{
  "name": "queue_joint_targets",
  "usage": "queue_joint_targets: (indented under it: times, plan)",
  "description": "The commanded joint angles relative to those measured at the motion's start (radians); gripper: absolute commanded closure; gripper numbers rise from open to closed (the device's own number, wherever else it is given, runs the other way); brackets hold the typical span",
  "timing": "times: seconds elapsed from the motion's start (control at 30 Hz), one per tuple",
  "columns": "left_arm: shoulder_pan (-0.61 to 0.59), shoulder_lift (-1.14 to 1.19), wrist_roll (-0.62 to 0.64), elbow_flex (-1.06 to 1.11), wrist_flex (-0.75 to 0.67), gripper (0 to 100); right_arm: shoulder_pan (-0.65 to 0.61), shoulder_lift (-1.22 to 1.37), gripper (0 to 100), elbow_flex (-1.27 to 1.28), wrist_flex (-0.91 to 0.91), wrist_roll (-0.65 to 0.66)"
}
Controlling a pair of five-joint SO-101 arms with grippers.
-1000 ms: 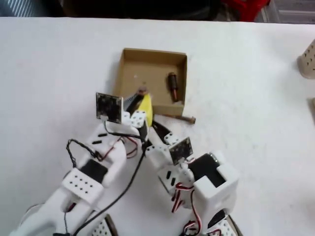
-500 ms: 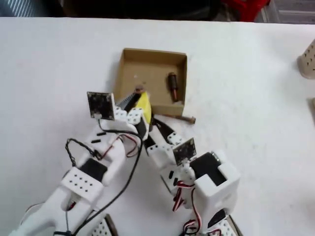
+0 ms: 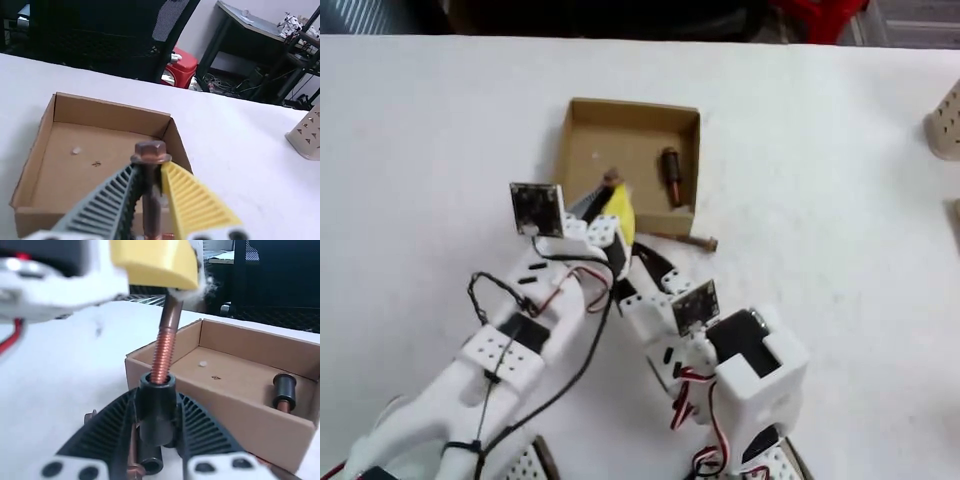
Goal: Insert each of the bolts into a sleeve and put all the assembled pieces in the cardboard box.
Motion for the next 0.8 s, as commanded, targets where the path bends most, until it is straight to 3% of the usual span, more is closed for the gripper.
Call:
queue_joint_targets:
  times: [0.0, 0.3, 0.47, 0.63, 0.77]
  plan:
    - [0.021, -0.077, -0.057, -0.041, 0.118, 98, -0.001, -0.005, 98.1, 0.000, -0.004, -0.005]
    - [0.058, -0.196, -0.173, -0.041, 0.361, 98, 0.021, -0.007, 98.2, 0.002, -0.001, -0.003]
    - [0.059, -0.202, -0.184, -0.025, 0.373, 98, 0.022, -0.007, 98.2, 0.002, -0.001, -0.003]
    - [0.140, -0.200, -0.338, 0.063, 0.373, 98, 0.047, -0.010, 98.2, -0.003, -0.005, -0.003]
    - [0.171, -0.200, -0.382, 0.087, 0.371, 98, 0.048, -0.010, 98.2, -0.003, -0.005, -0.003]
